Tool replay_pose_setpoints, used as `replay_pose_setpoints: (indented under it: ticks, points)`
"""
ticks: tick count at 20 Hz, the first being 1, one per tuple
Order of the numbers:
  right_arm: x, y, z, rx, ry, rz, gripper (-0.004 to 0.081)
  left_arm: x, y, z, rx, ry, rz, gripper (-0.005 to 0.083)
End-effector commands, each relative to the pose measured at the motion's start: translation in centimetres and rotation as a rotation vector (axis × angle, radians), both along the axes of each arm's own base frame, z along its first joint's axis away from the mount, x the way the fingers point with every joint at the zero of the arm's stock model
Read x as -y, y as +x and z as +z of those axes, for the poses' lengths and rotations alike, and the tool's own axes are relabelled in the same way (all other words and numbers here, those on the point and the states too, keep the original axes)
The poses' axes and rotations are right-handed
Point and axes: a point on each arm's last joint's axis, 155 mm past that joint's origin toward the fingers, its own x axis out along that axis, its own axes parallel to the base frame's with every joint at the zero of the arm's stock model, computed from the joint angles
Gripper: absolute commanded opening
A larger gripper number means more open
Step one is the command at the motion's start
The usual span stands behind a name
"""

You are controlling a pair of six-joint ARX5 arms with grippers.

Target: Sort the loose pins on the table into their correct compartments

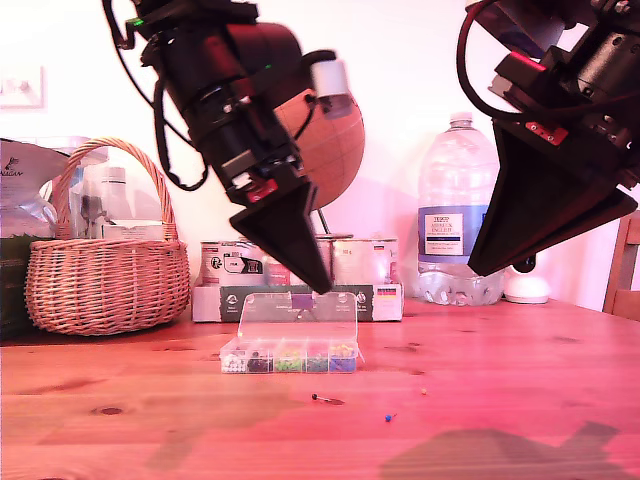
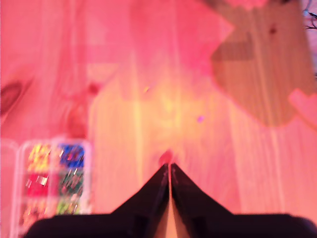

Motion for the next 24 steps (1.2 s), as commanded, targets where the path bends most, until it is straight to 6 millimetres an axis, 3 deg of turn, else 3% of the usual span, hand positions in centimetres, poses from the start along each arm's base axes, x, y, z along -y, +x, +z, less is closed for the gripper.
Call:
replay_pose_setpoints:
  ticks: [1, 4, 6, 9, 11, 24]
  points:
    - [-0.1, 0.4, 0.4, 0.012, 0.007, -0.002, -0.0013, 0.1, -0.1, -0.5, 0.018, 0.021, -0.022, -0.0023]
    - [-0.1, 0.4, 0.4, 0.013, 0.007, -0.002, -0.0013, -0.8, 0.2, -1.2, 0.112, 0.12, -0.098, -0.0023]
    - [-0.1, 0.4, 0.4, 0.014, 0.005, 0.0, -0.0013, -1.4, -1.0, -1.9, 0.052, 0.144, -0.106, -0.002]
    - [-0.2, 0.4, 0.5, 0.019, 0.008, 0.003, -0.0013, -1.7, -0.9, -2.2, 0.046, 0.148, -0.11, 0.0111]
    - [-0.3, 0.6, 0.7, 0.03, 0.017, 0.003, -0.0013, -1.3, -0.5, -2.0, 0.063, 0.135, -0.109, 0.015]
    - [-0.5, 0.6, 0.8, 0.026, 0.027, 0.007, -0.0013, -1.4, 1.1, -4.5, 0.122, 0.192, -0.143, 0.0151]
